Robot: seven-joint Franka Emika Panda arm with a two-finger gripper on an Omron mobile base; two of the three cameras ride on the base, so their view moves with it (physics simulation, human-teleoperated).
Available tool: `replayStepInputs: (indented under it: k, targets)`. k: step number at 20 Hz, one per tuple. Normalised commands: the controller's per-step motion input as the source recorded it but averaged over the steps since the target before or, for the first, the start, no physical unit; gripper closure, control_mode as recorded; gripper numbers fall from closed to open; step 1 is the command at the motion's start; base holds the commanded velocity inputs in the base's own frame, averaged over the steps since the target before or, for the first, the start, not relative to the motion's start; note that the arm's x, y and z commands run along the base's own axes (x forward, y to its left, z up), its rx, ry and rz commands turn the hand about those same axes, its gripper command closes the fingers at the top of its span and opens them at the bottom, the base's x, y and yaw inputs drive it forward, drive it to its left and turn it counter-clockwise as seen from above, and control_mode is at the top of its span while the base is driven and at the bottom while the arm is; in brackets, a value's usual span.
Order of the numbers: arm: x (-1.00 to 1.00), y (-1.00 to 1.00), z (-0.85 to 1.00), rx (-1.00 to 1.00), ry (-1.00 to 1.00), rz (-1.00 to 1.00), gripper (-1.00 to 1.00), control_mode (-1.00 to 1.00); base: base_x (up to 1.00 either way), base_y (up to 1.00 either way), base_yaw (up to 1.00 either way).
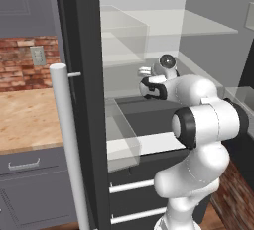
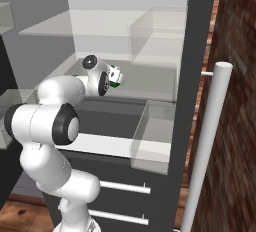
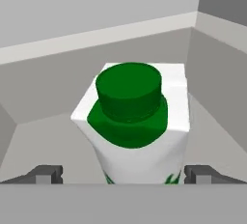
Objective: Take a sugar cube from the saucer and place it inside the coffee. Then, grab milk from the fridge and place it next to the coffee on the counter to sweeten the coffee.
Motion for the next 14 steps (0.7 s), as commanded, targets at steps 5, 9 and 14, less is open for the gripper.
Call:
replayStepInputs:
  k: [5, 9, 14]
  targets:
    - [0.31, -0.04, 0.00, 0.00, 0.00, 0.00, -1.00, -1.00, 0.00, 0.00, 0.00]
    - [0.28, -0.03, -0.04, 0.00, 0.00, 0.00, -1.00, -1.00, 0.00, 0.00, 0.00]
    - [0.21, -0.08, -0.03, 0.00, 0.00, 0.00, -1.00, -1.00, 0.00, 0.00, 0.00]
